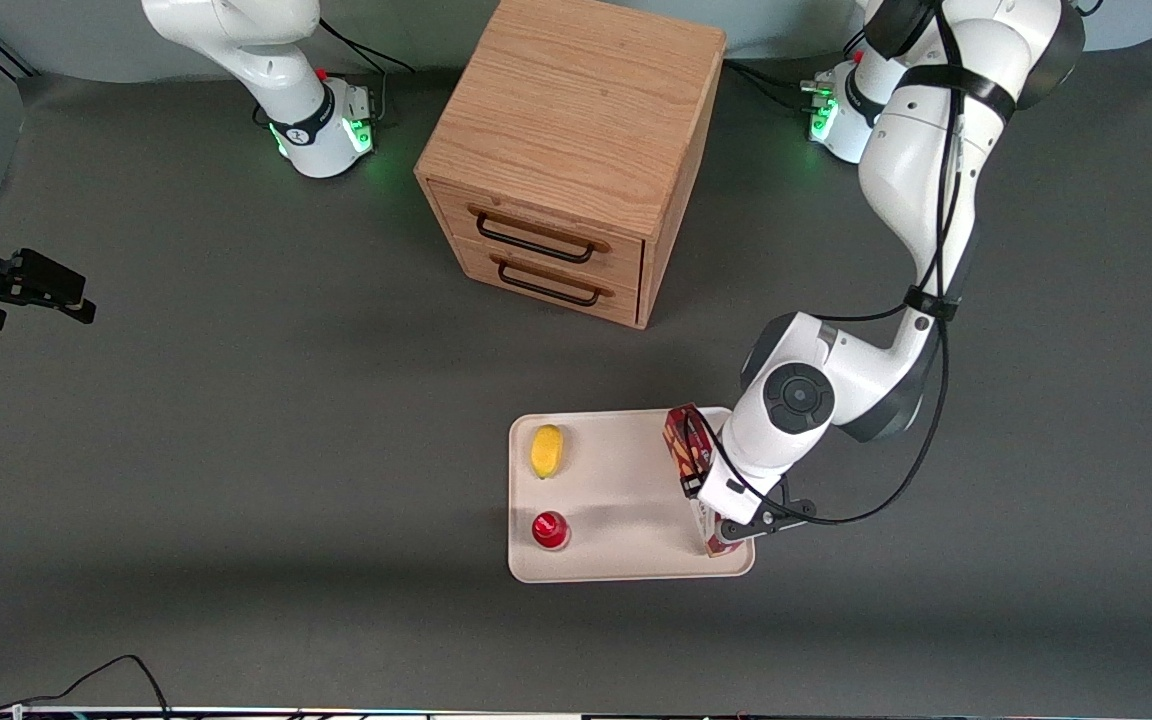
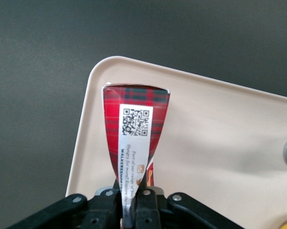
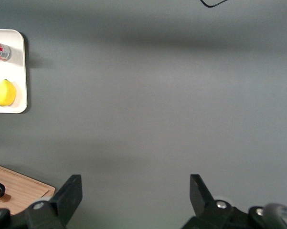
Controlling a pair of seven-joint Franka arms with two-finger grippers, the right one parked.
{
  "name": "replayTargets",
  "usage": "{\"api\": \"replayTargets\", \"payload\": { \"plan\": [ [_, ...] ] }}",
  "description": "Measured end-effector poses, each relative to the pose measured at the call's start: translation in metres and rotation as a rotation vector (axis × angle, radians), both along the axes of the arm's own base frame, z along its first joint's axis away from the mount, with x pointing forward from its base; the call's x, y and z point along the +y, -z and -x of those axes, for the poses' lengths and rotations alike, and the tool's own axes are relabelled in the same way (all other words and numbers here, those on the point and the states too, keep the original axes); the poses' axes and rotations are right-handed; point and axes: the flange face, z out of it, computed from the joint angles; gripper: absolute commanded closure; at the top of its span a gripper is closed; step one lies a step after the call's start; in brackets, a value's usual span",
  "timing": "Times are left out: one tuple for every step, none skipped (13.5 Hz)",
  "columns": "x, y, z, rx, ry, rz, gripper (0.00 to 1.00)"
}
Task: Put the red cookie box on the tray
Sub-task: 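Carry the box over the white tray and lower it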
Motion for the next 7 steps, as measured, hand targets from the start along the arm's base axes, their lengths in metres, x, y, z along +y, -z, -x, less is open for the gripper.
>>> {"api": "replayTargets", "payload": {
  "plan": [
    [0.0012, 0.0022, -0.0001, -0.002, -0.002, 0.001, 0.93],
    [0.0017, 0.0029, -0.0003, -0.002, -0.002, 0.001, 0.68],
    [0.0019, 0.0038, -0.0005, -0.004, -0.003, 0.002, 0.38],
    [0.0025, 0.0059, -0.0006, -0.007, -0.004, 0.003, 0.00],
    [0.0036, 0.0093, -0.0003, -0.006, -0.005, 0.003, 0.00],
    [0.0044, 0.0113, -0.0005, -0.006, -0.006, 0.003, 0.00],
    [0.0047, 0.0107, -0.0008, -0.007, -0.007, 0.003, 0.00]
  ]
}}
